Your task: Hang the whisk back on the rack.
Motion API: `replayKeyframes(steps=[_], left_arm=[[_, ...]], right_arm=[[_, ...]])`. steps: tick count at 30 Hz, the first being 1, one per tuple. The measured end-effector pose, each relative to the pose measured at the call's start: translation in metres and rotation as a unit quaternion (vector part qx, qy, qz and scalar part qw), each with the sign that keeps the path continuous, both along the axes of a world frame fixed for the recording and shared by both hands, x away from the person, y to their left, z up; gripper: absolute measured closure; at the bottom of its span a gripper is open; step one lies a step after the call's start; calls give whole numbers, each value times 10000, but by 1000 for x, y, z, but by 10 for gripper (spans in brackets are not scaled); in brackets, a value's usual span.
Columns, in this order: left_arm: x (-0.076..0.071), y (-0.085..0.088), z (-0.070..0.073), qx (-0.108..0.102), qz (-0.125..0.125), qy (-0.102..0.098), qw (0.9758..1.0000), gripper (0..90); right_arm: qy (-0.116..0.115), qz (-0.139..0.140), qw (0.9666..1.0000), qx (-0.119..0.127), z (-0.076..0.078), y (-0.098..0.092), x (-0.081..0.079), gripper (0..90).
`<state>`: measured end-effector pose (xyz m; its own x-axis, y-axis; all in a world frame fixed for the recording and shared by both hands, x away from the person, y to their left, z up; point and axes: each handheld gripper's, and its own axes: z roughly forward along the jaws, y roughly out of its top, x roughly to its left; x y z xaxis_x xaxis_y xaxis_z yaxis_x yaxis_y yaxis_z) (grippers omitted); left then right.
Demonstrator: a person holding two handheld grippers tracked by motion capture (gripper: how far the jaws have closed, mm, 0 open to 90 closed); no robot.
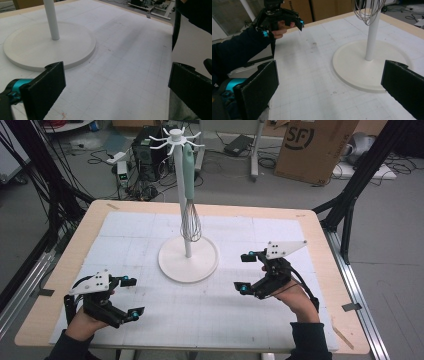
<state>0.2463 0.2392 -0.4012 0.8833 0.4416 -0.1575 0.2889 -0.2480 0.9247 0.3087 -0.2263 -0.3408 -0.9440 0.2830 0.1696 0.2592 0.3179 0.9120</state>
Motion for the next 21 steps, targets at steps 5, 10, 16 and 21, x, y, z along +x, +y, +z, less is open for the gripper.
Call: replayKeyframes(steps=[5,10,16,21], left_arm=[[0,-1,0,9,20,-43,10000,17],[0,1,0,-22,40,-59,10000,17],[1,2,0,-75,89,-49,9999,17],[1,3,0,-102,131,-51,9999,17]], right_arm=[[-18,-77,10000,41,-10,-5,-5,0],[-15,-143,9999,25,-19,-8,-10,0],[8,-285,9996,9,-26,-12,-12,0],[-41,-328,9994,59,-29,-14,-16,0]])
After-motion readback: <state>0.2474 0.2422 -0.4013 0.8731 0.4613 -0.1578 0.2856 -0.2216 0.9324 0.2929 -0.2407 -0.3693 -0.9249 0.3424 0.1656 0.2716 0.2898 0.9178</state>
